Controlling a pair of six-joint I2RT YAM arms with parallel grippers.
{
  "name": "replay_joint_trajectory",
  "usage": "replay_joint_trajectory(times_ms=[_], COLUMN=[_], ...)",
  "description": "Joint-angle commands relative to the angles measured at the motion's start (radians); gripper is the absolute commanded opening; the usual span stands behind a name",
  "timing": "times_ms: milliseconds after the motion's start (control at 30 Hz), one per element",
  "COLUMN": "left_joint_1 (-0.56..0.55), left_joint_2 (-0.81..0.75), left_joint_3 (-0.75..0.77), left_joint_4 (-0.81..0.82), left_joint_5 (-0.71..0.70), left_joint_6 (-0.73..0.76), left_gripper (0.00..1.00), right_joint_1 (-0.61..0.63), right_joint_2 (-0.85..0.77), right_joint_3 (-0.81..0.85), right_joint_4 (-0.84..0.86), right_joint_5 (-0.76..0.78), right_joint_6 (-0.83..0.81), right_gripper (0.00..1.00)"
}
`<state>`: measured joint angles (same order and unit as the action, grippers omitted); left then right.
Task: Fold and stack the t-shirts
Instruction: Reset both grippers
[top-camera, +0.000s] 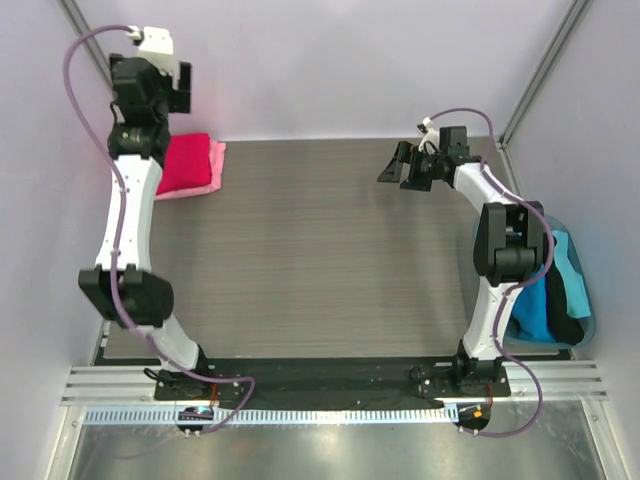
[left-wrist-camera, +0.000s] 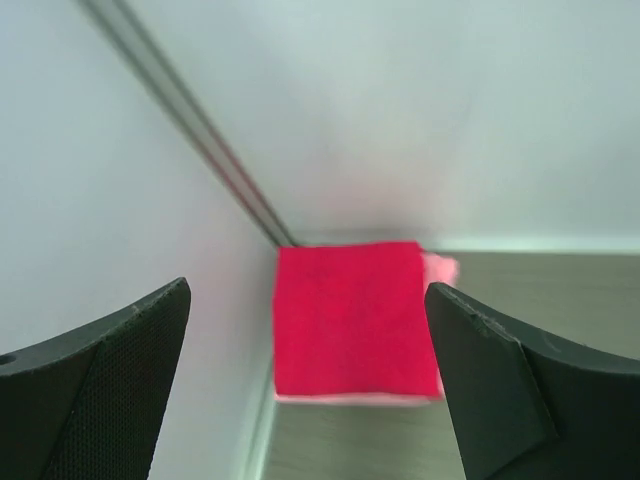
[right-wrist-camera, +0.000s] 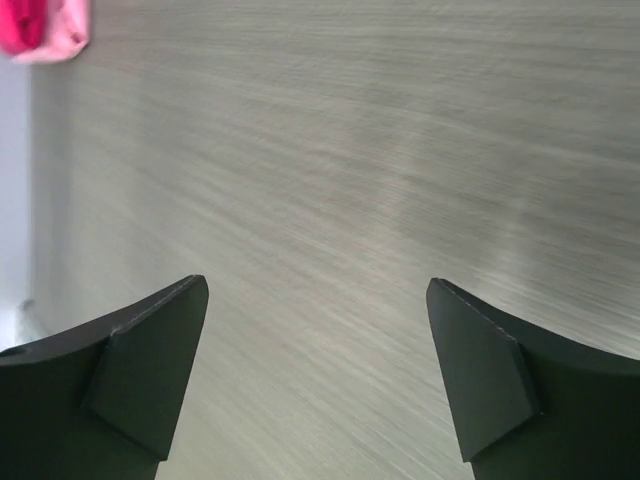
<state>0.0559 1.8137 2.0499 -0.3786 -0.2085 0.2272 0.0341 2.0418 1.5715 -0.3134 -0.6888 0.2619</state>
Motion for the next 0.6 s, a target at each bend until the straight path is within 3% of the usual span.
replay_joint_trajectory(times_ms=[0, 67, 133, 167, 267, 567], left_joint_1=[-0.117, -0.169, -0.188, -0.189, -0.195, -0.263], left_joint_2=[-0.086, -0.114, -0.163, -0.177, -0.214, -0.131], left_joint_3=[-0.225, -0.322, -0.381, -0.405, -0.456, -0.39], left_joint_4=[-0.049, -0.12, -0.192, -0.209, -0.241, -0.522], left_joint_5=[-0.061, -0.028, 0.073, 0.201, 0.375, 0.241], left_joint_6=[0.047, 0.005, -0.104, -0.135, -0.226, -0.313], left_gripper=[1.0, 1.0, 1.0, 1.0, 1.0, 1.0], right_joint_1=[0.016, 0.035, 0.07, 0.105, 0.171, 0.274], right_joint_2=[-0.123, -0.181, -0.235, -0.25, -0.302, -0.45], right_joint_3=[0.076, 0.065, 0.038, 0.03, -0.011, -0.149], right_joint_4=[-0.045, -0.041, -0.033, -0.041, -0.09, -0.214], right_joint_5=[0.219, 0.294, 0.484, 0.561, 0.739, 0.939], right_joint_6=[-0.101, -0.118, -0.113, -0.093, -0.076, -0.216], right_gripper=[1.0, 1.0, 1.0, 1.0, 1.0, 1.0])
